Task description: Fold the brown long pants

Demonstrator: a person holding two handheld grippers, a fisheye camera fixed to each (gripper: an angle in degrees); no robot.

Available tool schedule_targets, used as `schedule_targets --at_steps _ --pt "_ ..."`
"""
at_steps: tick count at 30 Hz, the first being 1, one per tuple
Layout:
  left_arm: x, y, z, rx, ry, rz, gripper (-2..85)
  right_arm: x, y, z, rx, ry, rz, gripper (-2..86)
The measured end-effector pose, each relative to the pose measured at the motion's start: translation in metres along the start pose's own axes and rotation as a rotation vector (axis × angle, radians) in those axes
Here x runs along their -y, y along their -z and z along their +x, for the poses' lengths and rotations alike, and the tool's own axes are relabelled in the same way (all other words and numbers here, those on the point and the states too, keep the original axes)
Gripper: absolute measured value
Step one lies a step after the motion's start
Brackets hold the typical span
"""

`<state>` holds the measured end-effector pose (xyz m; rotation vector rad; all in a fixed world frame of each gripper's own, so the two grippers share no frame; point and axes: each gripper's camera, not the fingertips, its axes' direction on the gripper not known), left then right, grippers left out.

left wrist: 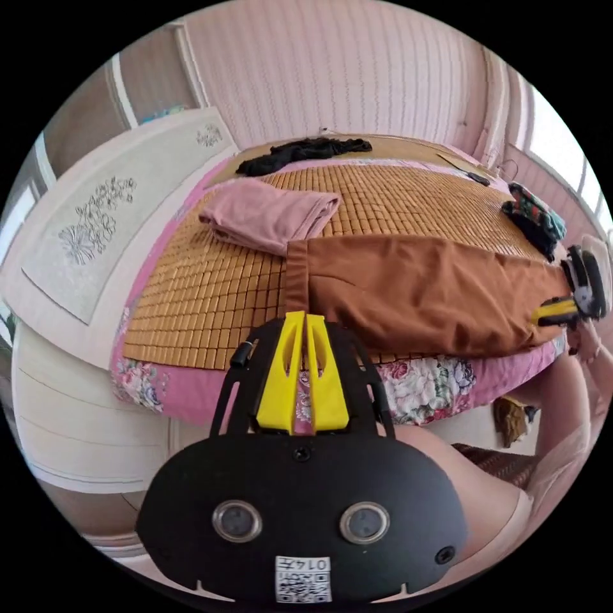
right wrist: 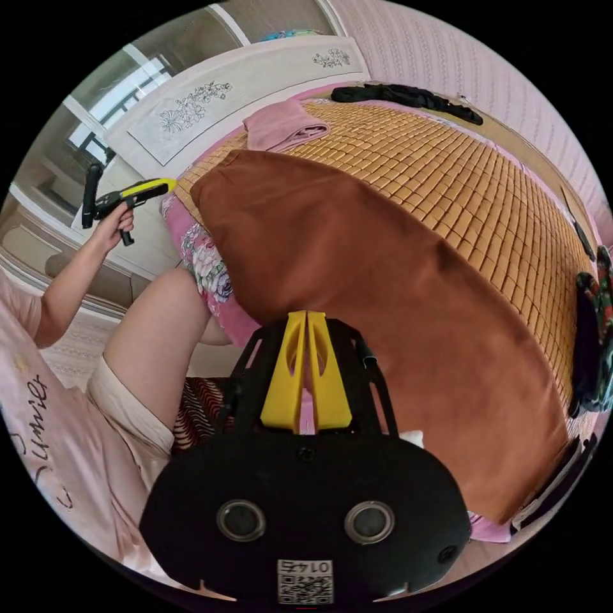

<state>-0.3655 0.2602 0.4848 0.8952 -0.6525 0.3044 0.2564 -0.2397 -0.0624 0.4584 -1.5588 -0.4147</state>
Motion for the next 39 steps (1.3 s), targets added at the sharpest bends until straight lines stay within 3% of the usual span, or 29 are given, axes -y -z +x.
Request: schedule_targets --at_steps 3,7,10,12,14,15,20,27,30,35,39 --pt "-0.007 0.023 0.077 -0.171 -0.219 0.140 -0.8 0.042 0.006 0.028 -0.093 -0.043 -0.039 -1.0" --pt "-0.007 0.007 0.192 -0.458 -0.282 0.205 -0.9 0.115 -0.004 0.036 -0.205 0.000 -0.109 -0.9" --pt "0.005 -0.014 0.248 -0.541 -0.307 0.233 -1.0 0.173 -0.036 0.035 -0.295 0.060 -0.252 -0.9" --pt "0.009 -0.038 0.270 -0.528 -0.342 0.142 -1.0 0.199 -0.075 0.042 -0.282 0.060 -0.407 -0.9" --pt "0.008 -0.071 0.291 -0.512 -0.418 -0.075 -1.0 0.213 -0.080 0.044 -0.261 0.071 -0.442 -0.9" --pt "0.001 -0.071 0.289 -0.524 -0.394 -0.007 -1.0 0.222 -0.083 0.048 -0.236 0.078 -0.493 -0.9" --pt "0.010 -0.077 0.295 -0.539 -0.416 -0.069 -1.0 0.251 -0.097 0.066 -0.142 0.059 -0.653 -0.9" --pt "0.013 -0.068 0.321 -0.433 -0.568 -0.068 -1.0 0.264 -0.118 0.076 -0.146 0.062 -0.829 -0.9" --pt "0.023 -0.076 0.324 -0.477 -0.558 -0.104 -1.0 0.258 -0.125 0.079 -0.168 0.078 -0.880 -1.0" --pt "0.034 -0.079 0.335 -0.471 -0.641 -0.127 -1.0 0.232 -0.122 0.085 -0.184 0.120 -0.884 -1.0" --pt "0.041 -0.078 0.345 -0.431 -0.698 -0.125 -1.0 0.185 -0.096 0.104 -0.119 0.112 -0.729 -1.0"
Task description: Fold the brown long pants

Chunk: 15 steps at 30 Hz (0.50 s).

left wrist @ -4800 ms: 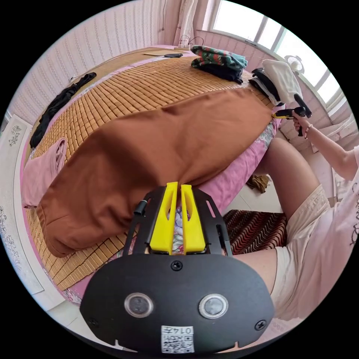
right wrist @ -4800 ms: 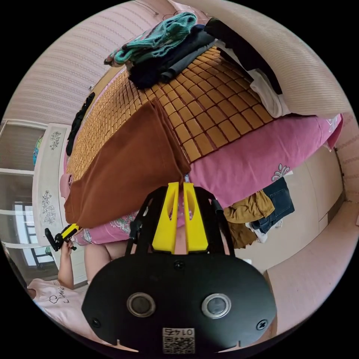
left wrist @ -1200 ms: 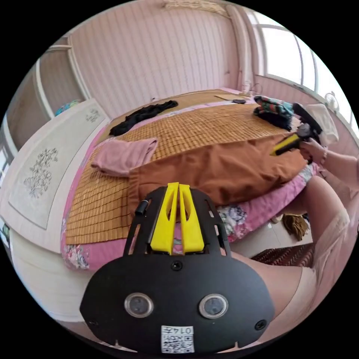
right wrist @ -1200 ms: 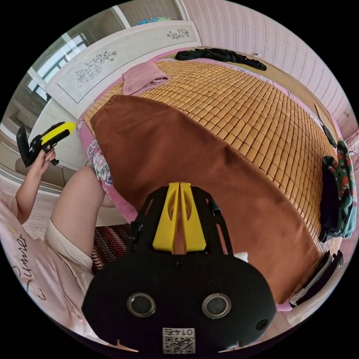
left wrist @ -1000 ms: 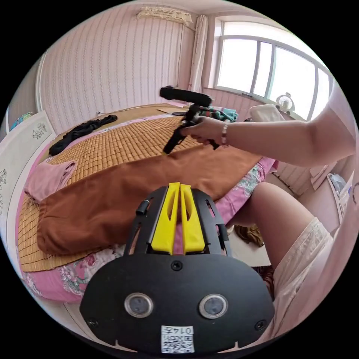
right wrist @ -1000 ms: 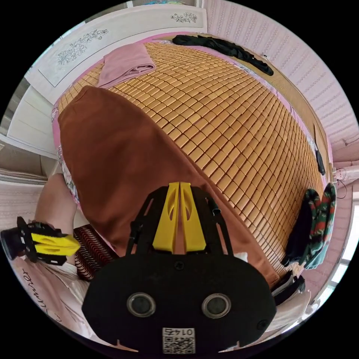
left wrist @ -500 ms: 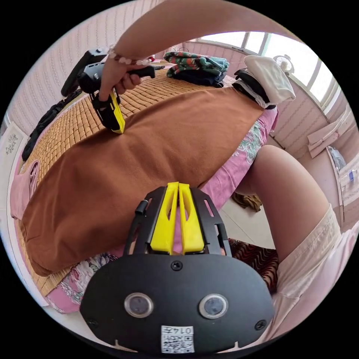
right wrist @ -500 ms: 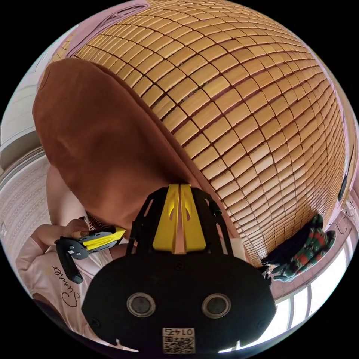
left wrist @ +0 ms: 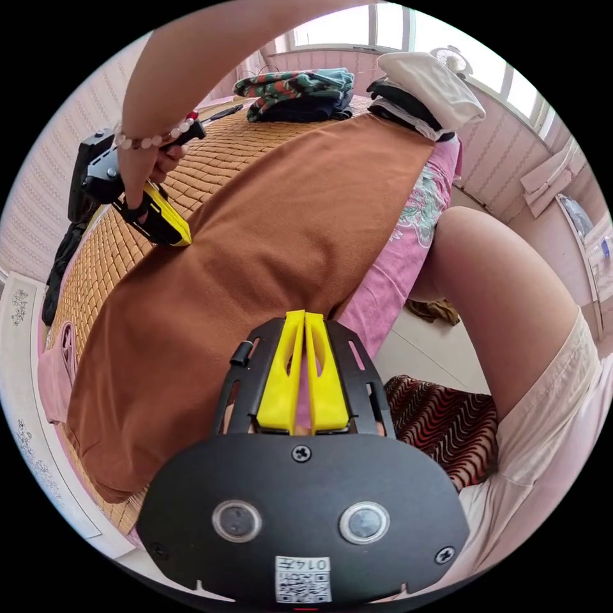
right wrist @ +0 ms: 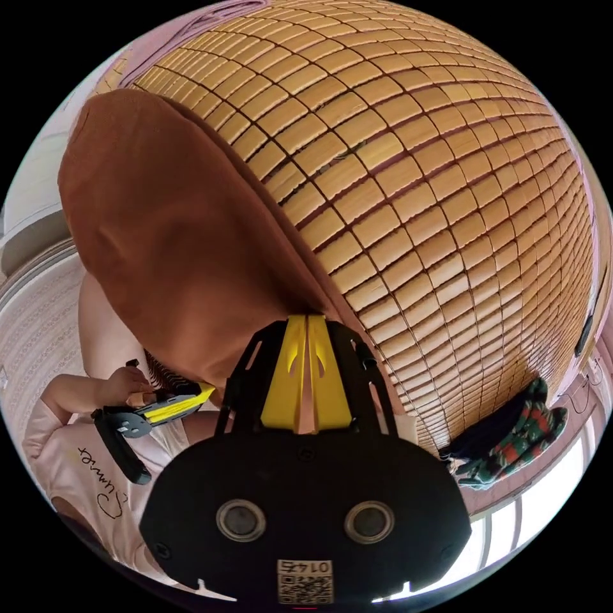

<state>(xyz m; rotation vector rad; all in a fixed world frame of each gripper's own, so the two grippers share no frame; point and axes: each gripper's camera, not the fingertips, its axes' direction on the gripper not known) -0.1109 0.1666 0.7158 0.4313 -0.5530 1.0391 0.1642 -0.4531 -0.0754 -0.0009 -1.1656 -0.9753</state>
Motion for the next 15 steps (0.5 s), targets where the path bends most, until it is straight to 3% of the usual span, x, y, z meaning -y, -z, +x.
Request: schedule_targets --at_steps 4,7,10,12,15 --pt "0.004 0.014 -0.014 0.034 0.060 0.025 -0.9 -0.104 -0.016 0.003 -0.021 -0.015 0.411 -0.9" --pt "0.016 0.036 -0.042 0.126 0.119 0.103 -0.9 -0.227 -0.047 0.016 0.090 -0.144 0.712 -0.7" --pt "0.038 0.038 -0.075 0.054 0.167 0.124 -0.8 -0.369 -0.107 0.037 0.251 -0.426 1.004 0.1" --pt "0.054 0.038 -0.084 -0.027 0.172 0.149 -0.7 -0.477 -0.174 0.043 0.331 -0.743 1.156 1.3" --pt "0.079 0.042 -0.078 -0.102 0.168 0.256 0.1 -0.568 -0.243 0.028 0.209 -1.081 1.150 6.2"
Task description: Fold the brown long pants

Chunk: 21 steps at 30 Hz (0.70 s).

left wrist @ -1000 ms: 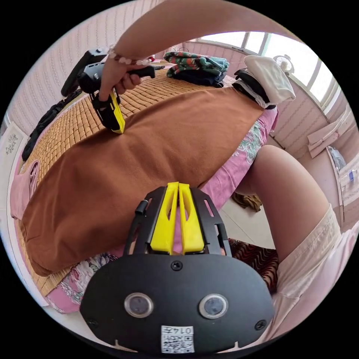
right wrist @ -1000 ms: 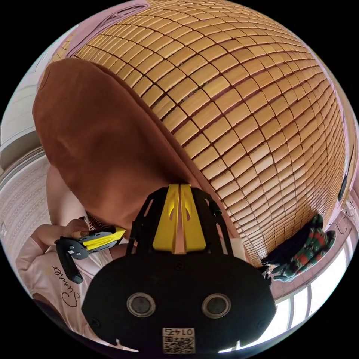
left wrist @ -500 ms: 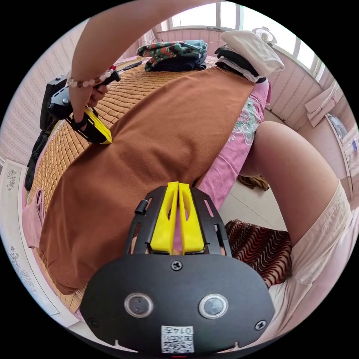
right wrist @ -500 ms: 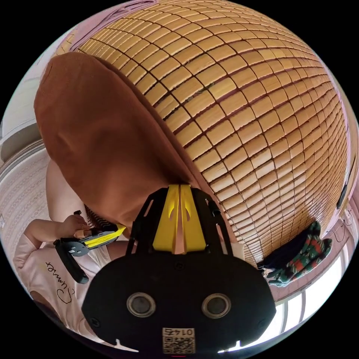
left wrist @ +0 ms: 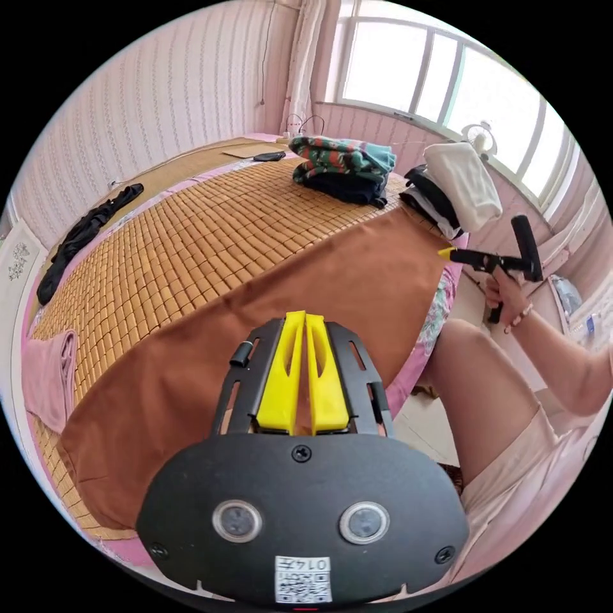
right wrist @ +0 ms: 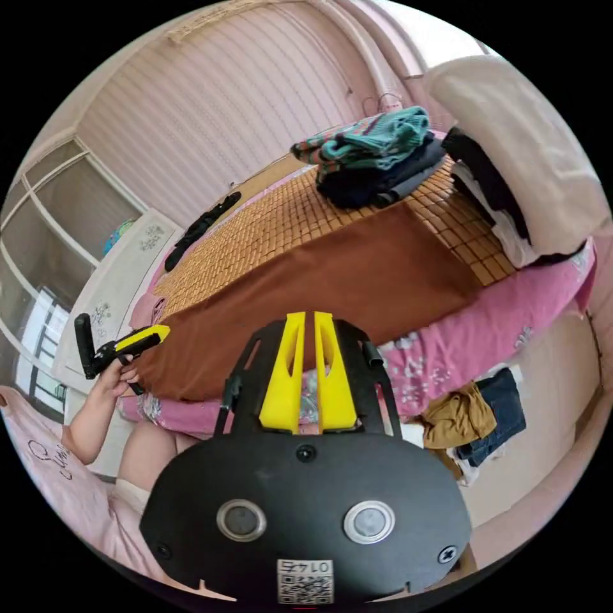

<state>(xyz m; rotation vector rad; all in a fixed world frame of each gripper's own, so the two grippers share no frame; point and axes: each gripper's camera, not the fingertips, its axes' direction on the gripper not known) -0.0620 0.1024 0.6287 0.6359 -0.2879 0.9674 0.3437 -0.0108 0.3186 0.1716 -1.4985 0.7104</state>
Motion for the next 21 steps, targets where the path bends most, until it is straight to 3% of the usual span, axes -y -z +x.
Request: schedule_targets --at_steps 3,6,10,15,21 --pt "0.023 -0.018 0.023 -0.115 -0.044 -0.054 2.2 -0.027 0.018 0.046 -0.234 -0.080 0.019 12.3" --pt "0.036 -0.025 0.042 -0.135 -0.002 -0.093 0.6 -0.035 0.025 0.088 -0.319 -0.187 0.069 13.7" --pt "0.038 -0.037 0.054 -0.220 0.012 -0.134 4.7 -0.040 0.025 0.141 -0.220 -0.307 0.121 13.6" --pt "0.035 -0.065 0.055 -0.098 -0.015 -0.305 4.5 -0.045 0.016 0.187 -0.156 -0.359 0.136 7.3" --pt "0.036 -0.065 0.048 -0.108 0.001 -0.233 3.3 -0.064 0.046 0.201 -0.018 -0.291 0.215 3.5"
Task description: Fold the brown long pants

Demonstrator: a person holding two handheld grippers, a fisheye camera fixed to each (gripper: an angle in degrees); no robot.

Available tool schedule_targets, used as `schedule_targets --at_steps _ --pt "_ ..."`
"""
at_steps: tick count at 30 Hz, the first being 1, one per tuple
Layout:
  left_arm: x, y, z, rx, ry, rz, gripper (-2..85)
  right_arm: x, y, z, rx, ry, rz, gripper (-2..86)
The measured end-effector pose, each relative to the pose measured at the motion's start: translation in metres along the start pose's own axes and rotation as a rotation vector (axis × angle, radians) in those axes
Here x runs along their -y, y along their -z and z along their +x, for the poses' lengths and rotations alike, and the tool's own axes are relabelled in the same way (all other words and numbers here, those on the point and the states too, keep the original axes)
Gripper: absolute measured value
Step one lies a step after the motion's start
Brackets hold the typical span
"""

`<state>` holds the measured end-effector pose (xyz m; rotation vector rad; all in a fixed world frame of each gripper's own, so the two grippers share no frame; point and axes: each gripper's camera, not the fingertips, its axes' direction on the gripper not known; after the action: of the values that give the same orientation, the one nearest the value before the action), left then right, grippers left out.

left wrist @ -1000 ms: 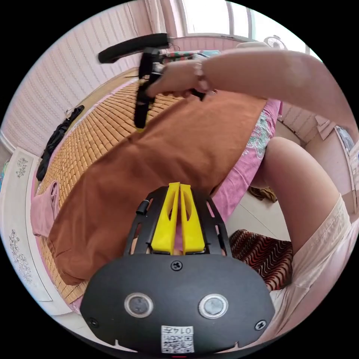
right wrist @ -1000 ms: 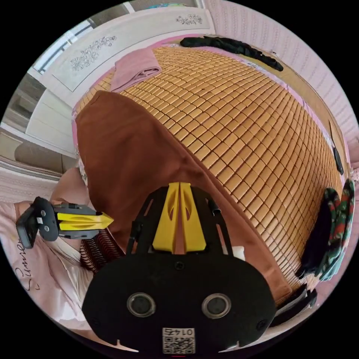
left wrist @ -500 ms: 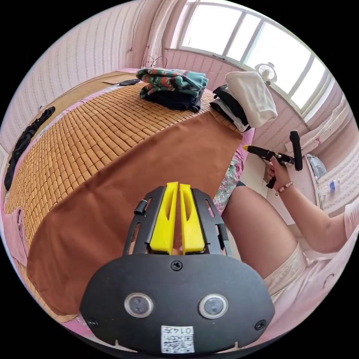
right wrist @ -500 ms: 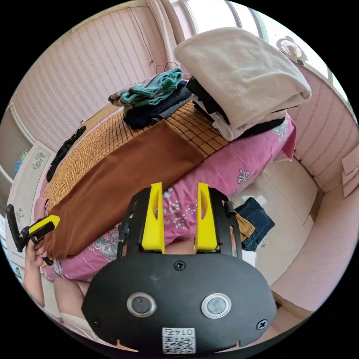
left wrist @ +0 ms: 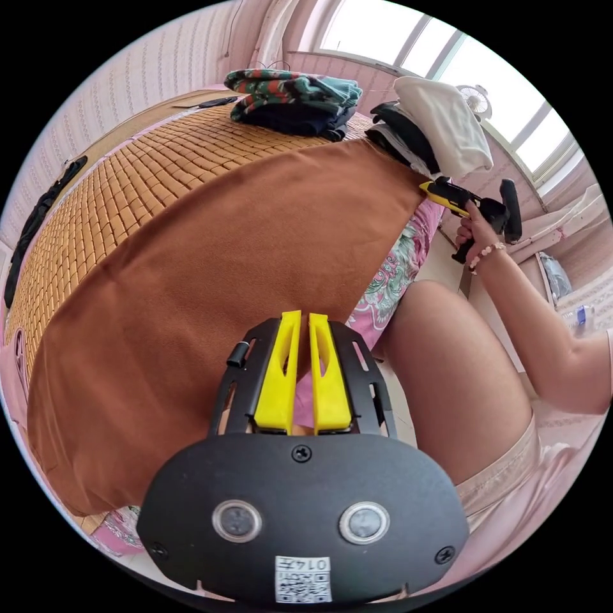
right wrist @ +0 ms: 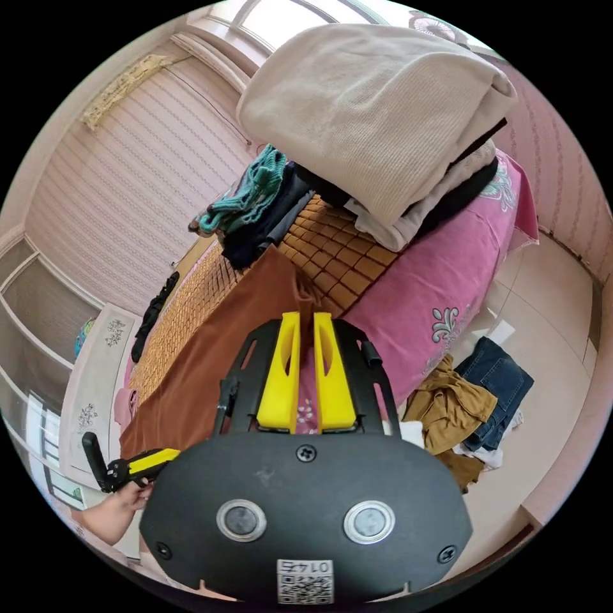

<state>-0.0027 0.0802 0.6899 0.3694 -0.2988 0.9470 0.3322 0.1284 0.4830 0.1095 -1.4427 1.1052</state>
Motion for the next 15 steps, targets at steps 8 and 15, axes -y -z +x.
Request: schedule_targets --at_steps 8,15 --pt "-0.001 0.058 -0.044 -0.124 0.194 0.172 4.8 -0.028 0.007 -0.152 0.446 0.589 -0.198 3.5" --pt "-0.024 0.087 -0.111 -0.186 0.404 0.232 7.9 -0.145 -0.074 -0.223 0.243 0.969 -0.698 5.4"
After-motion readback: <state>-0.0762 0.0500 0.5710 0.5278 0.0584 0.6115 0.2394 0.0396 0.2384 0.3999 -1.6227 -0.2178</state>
